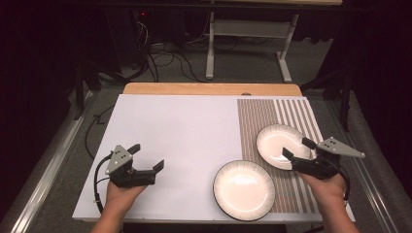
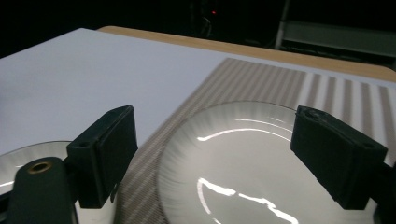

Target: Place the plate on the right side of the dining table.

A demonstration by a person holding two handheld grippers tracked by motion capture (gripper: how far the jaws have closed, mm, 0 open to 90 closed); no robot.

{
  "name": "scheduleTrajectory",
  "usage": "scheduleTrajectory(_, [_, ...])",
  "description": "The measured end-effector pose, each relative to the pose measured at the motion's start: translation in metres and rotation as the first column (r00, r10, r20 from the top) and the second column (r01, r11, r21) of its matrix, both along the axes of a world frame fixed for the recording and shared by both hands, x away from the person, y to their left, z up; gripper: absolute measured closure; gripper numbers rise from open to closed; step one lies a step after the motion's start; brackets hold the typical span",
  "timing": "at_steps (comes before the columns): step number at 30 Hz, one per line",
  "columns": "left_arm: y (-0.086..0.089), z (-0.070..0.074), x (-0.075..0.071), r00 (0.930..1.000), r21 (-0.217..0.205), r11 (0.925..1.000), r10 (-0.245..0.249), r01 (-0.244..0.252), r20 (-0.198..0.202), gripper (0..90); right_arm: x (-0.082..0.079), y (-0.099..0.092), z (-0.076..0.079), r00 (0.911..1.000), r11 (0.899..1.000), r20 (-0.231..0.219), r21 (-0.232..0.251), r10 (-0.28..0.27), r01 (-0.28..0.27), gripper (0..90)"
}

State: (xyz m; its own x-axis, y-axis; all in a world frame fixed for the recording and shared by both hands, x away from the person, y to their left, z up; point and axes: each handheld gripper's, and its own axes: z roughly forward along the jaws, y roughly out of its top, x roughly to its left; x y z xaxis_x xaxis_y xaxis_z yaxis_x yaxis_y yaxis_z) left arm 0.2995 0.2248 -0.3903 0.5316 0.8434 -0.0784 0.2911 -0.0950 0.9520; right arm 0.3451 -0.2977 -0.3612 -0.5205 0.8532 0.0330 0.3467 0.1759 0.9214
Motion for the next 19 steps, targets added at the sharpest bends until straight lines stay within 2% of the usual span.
scheduleTrajectory(2, [-0.002,0.002,-0.003,0.9999,0.001,1.0000,-0.007,0.007,0.009,0.3,-0.007,0.014,0.002,0.9990,0.999,0.018,-0.005,0.041,-0.041,12.3])
scheduleTrajectory(6, [-0.005,0.006,-0.008,0.9996,-0.001,0.9999,-0.016,0.016,0.024,0.3,-0.018,0.039,0.003,0.9937,0.994,0.044,-0.026,0.103,-0.102,0.6])
scheduleTrajectory(9, [-0.009,0.008,-0.011,0.9993,0.000,0.9997,-0.023,0.023,0.030,0.3,-0.028,0.049,-0.001,0.9885,0.990,0.066,-0.030,0.136,-0.134,0.5])
scheduleTrajectory(15, [-0.018,0.008,-0.015,0.9987,0.011,0.9993,-0.037,0.037,0.033,0.3,-0.037,0.054,-0.006,0.9815,0.984,0.075,-0.044,0.176,-0.173,0.4])
scheduleTrajectory(19, [-0.016,0.009,-0.016,0.9991,0.004,0.9996,-0.027,0.027,0.034,0.3,-0.038,0.051,-0.005,0.9810,0.984,0.085,-0.037,0.174,-0.172,0.5])
